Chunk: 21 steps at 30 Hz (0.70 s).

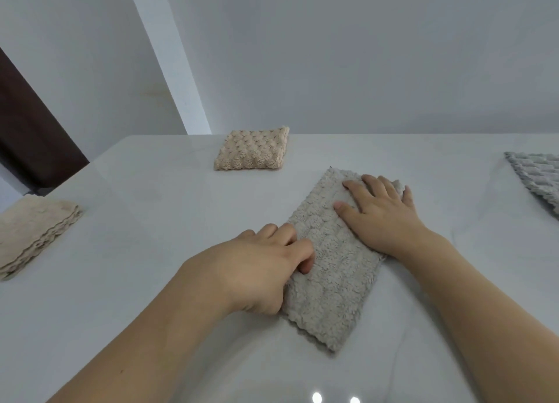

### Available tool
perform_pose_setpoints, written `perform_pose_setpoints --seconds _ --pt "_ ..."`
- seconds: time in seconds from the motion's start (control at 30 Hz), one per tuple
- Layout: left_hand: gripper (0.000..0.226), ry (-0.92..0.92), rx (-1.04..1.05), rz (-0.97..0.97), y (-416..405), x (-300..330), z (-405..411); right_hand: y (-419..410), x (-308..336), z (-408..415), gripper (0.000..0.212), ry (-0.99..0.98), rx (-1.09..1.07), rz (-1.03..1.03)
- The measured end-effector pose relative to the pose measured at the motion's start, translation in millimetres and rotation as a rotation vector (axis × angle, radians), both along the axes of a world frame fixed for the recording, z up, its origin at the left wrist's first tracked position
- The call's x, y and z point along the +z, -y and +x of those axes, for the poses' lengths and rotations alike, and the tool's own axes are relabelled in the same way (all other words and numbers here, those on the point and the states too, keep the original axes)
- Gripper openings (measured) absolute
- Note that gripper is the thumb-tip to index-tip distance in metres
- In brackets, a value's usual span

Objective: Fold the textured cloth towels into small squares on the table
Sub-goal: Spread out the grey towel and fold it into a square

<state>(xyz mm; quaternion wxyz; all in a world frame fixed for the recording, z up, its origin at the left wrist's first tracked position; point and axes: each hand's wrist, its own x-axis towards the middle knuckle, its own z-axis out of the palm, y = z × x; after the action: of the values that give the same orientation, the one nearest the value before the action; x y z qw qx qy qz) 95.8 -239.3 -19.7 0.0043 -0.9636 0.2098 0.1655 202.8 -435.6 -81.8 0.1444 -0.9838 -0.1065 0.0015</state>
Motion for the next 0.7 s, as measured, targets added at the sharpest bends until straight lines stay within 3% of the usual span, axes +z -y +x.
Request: perform_pose_setpoints --seconds 0.17,0.3,0.47,0.6,0.7 --pt "0.037 -0.032 -0.004 -0.09 -0.8 5.5 11.2 1.0 2.3 0.7 0.058 -0.024 0.022 0.031" --pt "0.031 -0.128 0.032 -0.048 6.1 11.8 8.4 0.0 7.0 0.6 0.049 -0.034 0.132 0.102" --pt "0.032 -0.382 0.074 0.025 1.8 31.4 -4.0 -0.2 3.4 0.1 0.039 0.021 0.14 0.203" --pt "0.052 -0.156 -0.043 0.219 14.8 15.5 -16.6 0.4 1.2 0.9 0.035 0.041 0.122 0.224" --pt "0.04 -0.012 -0.069 0.173 22.3 6.6 -17.8 -1.6 -1.2 0.5 0.034 0.058 0.099 0.236"
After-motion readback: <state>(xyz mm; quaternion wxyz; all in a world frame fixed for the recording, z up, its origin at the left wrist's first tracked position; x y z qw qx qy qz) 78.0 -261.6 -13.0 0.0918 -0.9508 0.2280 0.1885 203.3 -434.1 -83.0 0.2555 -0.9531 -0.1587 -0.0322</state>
